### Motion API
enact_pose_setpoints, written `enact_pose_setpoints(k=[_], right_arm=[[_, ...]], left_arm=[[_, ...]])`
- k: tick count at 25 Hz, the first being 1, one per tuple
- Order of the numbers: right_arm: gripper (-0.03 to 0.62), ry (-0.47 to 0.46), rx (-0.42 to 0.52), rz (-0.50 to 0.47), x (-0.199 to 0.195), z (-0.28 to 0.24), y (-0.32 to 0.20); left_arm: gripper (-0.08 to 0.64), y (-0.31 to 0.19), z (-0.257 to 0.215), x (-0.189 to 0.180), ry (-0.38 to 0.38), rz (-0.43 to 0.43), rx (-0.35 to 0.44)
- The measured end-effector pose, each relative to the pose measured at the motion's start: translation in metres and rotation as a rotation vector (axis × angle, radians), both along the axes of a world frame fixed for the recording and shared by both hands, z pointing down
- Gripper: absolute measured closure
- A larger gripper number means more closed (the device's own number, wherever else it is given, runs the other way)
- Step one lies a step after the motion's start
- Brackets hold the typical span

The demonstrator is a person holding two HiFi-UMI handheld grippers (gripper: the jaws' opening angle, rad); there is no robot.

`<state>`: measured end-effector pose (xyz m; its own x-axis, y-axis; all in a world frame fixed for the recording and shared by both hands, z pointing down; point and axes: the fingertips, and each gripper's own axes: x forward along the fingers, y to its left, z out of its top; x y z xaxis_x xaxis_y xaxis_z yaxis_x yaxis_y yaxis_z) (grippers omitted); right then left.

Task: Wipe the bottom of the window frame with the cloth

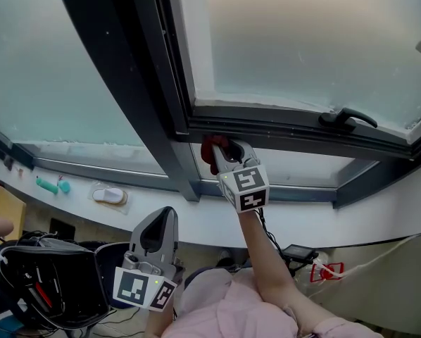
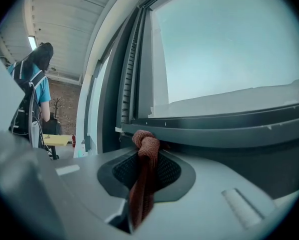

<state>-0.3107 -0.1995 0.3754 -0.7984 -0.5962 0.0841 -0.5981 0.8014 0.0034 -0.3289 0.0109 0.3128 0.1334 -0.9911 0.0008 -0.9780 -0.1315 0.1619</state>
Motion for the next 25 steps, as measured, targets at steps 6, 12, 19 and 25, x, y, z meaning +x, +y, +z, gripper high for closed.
enact_pose_setpoints(k=[6, 12, 19, 25], right_arm=[[0.537, -0.028, -0.021, 0.012, 0.015, -0.002, 0.0], [0.537, -0.036, -0.027, -0.001, 0.02, -0.002, 0.0], [0.537, -0.044, -0.026, 0.016, 0.035, -0.002, -0.004], [0.537, -0.051, -0.015, 0.046, 0.057, 0.0, -0.009]], left_arm=[[0.56, 0.004, 0.0, 0.006, -0.002, 0.003, 0.0], [0.56, 0.007, -0.001, 0.01, -0.007, -0.003, 0.005], [0.56, 0.006, 0.002, 0.014, 0.004, 0.006, 0.003], [0.56, 0.001, 0.003, 0.02, 0.005, 0.024, 0.0]])
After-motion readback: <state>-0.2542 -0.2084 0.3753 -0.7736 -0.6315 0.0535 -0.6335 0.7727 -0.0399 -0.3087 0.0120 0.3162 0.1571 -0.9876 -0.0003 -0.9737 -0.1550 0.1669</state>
